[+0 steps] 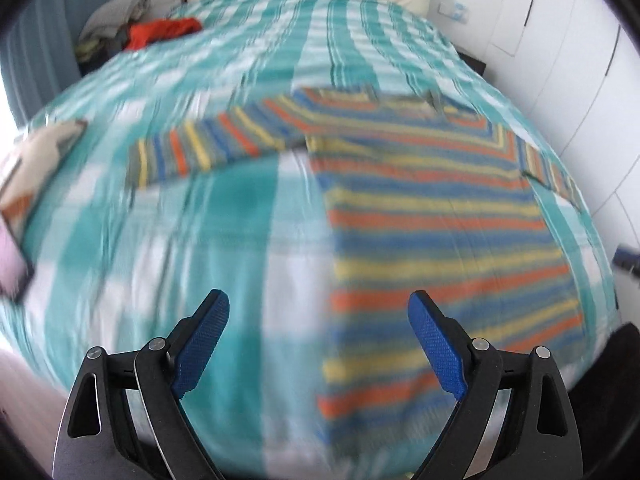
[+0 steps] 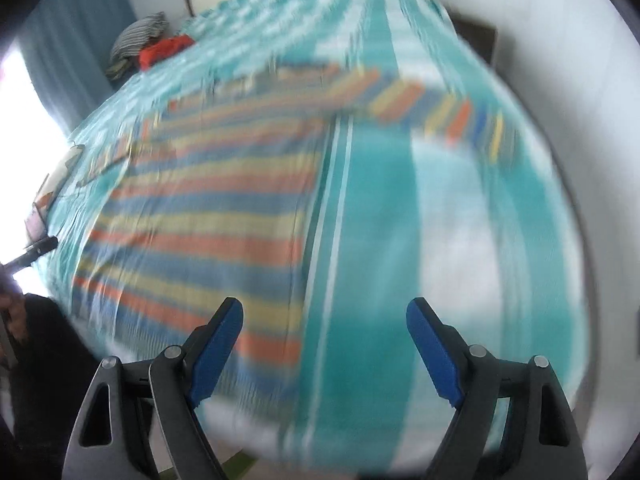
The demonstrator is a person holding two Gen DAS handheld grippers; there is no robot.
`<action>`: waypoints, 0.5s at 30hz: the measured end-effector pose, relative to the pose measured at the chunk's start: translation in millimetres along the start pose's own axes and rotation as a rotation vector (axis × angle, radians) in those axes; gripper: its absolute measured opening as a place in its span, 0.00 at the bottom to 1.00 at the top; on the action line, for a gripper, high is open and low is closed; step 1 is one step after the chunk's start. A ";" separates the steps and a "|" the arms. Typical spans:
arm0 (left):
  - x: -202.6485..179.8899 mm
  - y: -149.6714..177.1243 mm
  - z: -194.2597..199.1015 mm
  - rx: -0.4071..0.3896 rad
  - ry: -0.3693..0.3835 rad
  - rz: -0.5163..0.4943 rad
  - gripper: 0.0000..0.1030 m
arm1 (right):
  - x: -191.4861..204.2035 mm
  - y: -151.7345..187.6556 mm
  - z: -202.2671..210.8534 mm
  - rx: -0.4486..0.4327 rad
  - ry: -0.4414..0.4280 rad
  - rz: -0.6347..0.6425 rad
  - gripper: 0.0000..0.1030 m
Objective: Fold small clothes
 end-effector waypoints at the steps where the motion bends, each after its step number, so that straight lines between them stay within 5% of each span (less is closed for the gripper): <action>1: 5.5 -11.1 -4.2 -0.016 0.002 0.012 0.90 | 3.4 -22.4 5.1 -0.024 0.004 0.025 0.81; 8: 56.4 -41.8 -63.5 -0.105 0.041 0.256 0.89 | 81.3 -193.9 -5.0 -0.075 -0.072 0.285 0.81; 12: 64.8 -23.9 -91.1 -0.054 0.012 0.255 0.87 | 87.6 -296.5 -62.5 -0.025 -0.024 0.330 0.81; 15: 59.1 -31.1 -88.7 -0.085 -0.016 0.188 0.89 | 103.1 -355.3 -113.3 0.038 -0.038 0.405 0.80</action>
Point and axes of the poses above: each gripper's, at about its wrist camera, not at the fingertips, and z roughly against the way its jaws point, x to its left, y to its underside, the point moved 9 cm from there along -z, roughly the way its jaws point, and after that the axes turned 13 degrees about x, right-handed, at the moved point
